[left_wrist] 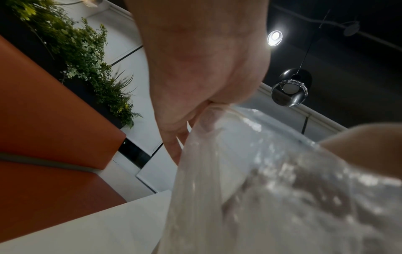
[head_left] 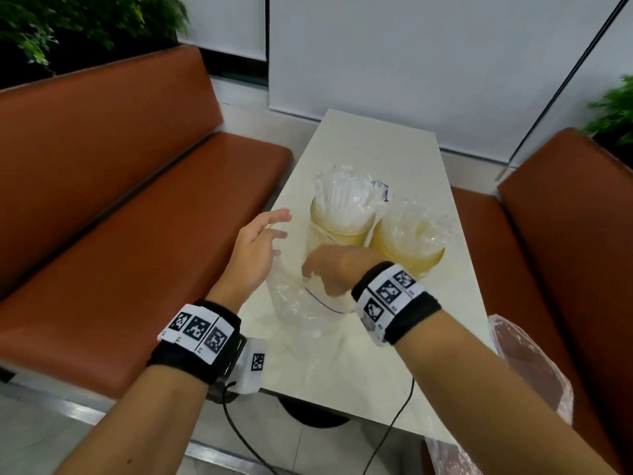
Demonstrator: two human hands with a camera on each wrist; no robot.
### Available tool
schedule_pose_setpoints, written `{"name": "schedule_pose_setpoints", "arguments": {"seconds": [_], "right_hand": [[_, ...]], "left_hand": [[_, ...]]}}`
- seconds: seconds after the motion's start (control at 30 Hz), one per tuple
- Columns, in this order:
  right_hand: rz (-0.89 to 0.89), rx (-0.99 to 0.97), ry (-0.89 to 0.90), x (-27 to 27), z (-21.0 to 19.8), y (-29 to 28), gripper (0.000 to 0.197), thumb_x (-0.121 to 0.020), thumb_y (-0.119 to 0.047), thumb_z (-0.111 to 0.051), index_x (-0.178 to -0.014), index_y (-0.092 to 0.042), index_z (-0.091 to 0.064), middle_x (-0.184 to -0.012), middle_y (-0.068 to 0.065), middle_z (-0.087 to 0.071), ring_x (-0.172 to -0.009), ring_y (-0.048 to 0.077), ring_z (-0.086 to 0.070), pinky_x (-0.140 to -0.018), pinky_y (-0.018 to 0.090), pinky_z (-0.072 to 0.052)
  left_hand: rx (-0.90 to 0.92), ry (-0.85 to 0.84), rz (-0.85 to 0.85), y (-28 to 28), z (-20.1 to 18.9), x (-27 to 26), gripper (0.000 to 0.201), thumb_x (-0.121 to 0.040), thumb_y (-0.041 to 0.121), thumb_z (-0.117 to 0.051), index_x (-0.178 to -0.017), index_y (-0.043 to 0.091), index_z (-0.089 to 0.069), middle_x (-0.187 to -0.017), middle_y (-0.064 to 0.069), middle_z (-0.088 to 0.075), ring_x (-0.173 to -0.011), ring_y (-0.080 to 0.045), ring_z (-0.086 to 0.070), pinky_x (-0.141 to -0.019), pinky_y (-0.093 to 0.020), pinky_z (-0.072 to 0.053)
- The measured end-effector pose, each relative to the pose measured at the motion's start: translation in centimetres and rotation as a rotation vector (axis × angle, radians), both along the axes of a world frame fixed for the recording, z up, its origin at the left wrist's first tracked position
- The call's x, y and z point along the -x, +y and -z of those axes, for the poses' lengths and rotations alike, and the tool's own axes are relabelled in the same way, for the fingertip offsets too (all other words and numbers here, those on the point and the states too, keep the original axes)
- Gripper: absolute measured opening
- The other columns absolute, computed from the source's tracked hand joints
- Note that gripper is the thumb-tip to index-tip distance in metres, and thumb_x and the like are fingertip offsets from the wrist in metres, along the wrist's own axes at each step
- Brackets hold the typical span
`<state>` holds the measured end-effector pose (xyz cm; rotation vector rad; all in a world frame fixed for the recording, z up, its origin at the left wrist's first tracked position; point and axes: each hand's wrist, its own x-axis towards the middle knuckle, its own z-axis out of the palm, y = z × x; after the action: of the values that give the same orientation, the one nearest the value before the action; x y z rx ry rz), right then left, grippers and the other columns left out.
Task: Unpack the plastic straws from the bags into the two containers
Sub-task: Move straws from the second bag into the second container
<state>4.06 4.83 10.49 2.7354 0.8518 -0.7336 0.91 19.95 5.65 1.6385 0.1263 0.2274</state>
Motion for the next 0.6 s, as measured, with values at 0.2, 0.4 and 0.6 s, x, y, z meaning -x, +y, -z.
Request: {"name": "schedule_pose_setpoints", "arguments": {"seconds": [0.2, 0.4, 0.6], "right_hand": [[-0.044, 0.067, 0.091, 0.6, 1.9, 0.4, 0.072, -0.089, -0.006, -0.049, -0.146, -0.047, -0.037, -0.143, -0.001, -0.048, -0.123, 0.027, -0.052, -0.095, 0.041, -0.052], [-0.019, 0.168, 0.083, 1.2, 1.7, 0.5, 0.069, -0.093, -0.015, -0.051, -0.149, -0.047, -0.028, -0.145, 0.008, -0.036, -0.139, 0.038, -0.029, -0.089, 0.040, -0.039], [-0.060, 0.127, 0.097, 1.2, 1.8, 0.0, 0.059, -0.096, -0.017, -0.051, -0.145, -0.045, -0.035, -0.137, 0.006, -0.039, -0.133, 0.036, -0.032, -0.090, 0.042, -0.039]], "left_hand": [[-0.067, 0.012, 0.016, 0.7, 0.7, 1.0, 0.043, -0.106, 0.010, -0.030, -0.132, 0.023, -0.062, -0.137, 0.017, -0.056, -0.115, -0.007, -0.060, -0.091, -0.030, -0.052], [-0.026, -0.021, 0.060, 0.7, 0.0, 1.2, 0.044, -0.106, 0.006, -0.028, -0.136, 0.016, -0.058, -0.132, 0.017, -0.055, -0.117, -0.015, -0.060, -0.090, -0.033, -0.058], [-0.015, -0.023, 0.053, 0.6, 0.4, 1.2, 0.045, -0.106, 0.004, -0.028, -0.133, 0.017, -0.061, -0.137, 0.013, -0.056, -0.117, -0.017, -0.060, -0.092, -0.033, -0.057]]}}
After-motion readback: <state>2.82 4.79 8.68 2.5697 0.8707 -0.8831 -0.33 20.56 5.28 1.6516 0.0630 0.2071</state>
